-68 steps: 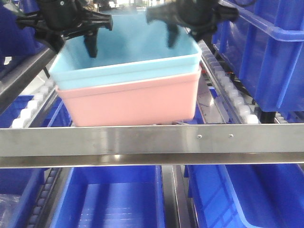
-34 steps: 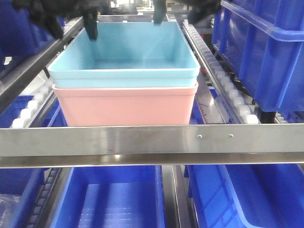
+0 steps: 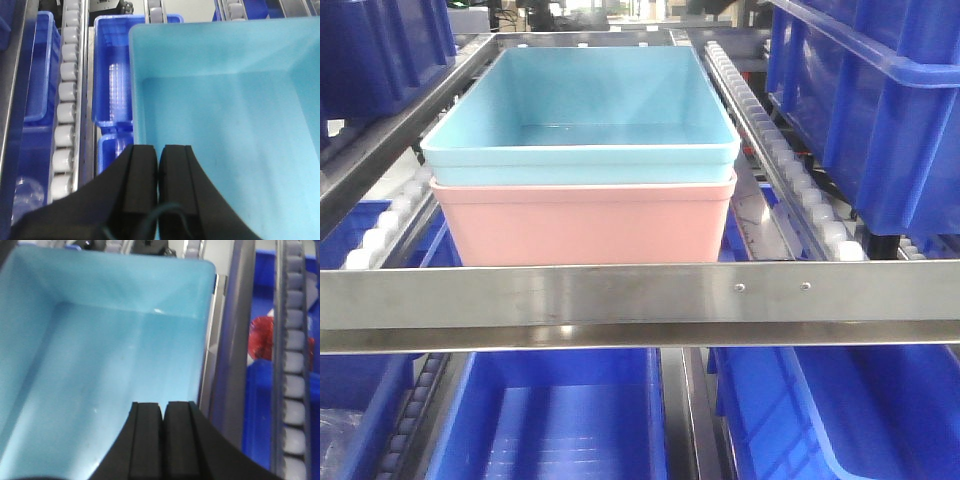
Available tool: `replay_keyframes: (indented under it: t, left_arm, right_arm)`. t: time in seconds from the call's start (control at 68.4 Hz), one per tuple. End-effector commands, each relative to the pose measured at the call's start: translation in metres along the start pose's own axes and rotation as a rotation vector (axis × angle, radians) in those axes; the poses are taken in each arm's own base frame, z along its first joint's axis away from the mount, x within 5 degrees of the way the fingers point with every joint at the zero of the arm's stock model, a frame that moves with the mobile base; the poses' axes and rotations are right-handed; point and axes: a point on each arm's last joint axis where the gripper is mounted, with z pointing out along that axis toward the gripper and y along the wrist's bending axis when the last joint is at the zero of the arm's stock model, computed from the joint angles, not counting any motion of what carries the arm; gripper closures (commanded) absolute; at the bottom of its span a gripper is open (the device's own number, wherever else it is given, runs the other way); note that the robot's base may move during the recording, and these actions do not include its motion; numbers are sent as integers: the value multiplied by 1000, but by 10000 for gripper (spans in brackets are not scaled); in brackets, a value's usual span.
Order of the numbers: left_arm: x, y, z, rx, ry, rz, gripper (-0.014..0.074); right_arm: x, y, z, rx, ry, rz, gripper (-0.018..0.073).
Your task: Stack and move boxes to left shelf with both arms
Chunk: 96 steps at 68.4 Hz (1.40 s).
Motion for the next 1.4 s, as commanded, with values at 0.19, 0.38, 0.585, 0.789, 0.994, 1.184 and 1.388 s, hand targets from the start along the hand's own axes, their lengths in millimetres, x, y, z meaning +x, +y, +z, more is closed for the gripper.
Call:
replay_keyframes:
  t: [0.19,0.38,0.585,0.789,0.994,1.184,1.388]
  left_arm:
    - [-7,4,-64,127,-182,-61,603]
    - [27,11,-89,207,-231,-82,604]
    - [59,23,-115,237,-260,-78,603]
    - [91,34,-149,308,-374,-81,604]
    - [132,49,-182,341,-449,-74,603]
    - [163,65,-218,335,-564,-1,604]
    - [175,77,-257,343,-732,29,608]
  right_arm:
    - [-19,-6,-61,-48,-129,21,503]
    - [-1,-10,-94,-144,-238,13,503]
    - [36,-19,-129,-244,-333,3,503]
    - [81,-35,-170,-288,-380,0,503]
    - [123,-52,-209,-300,-440,-45,503]
    - [150,-67,-249,-318,-553,-40,503]
    - [157,-75,-279,-331,-665,-28,503]
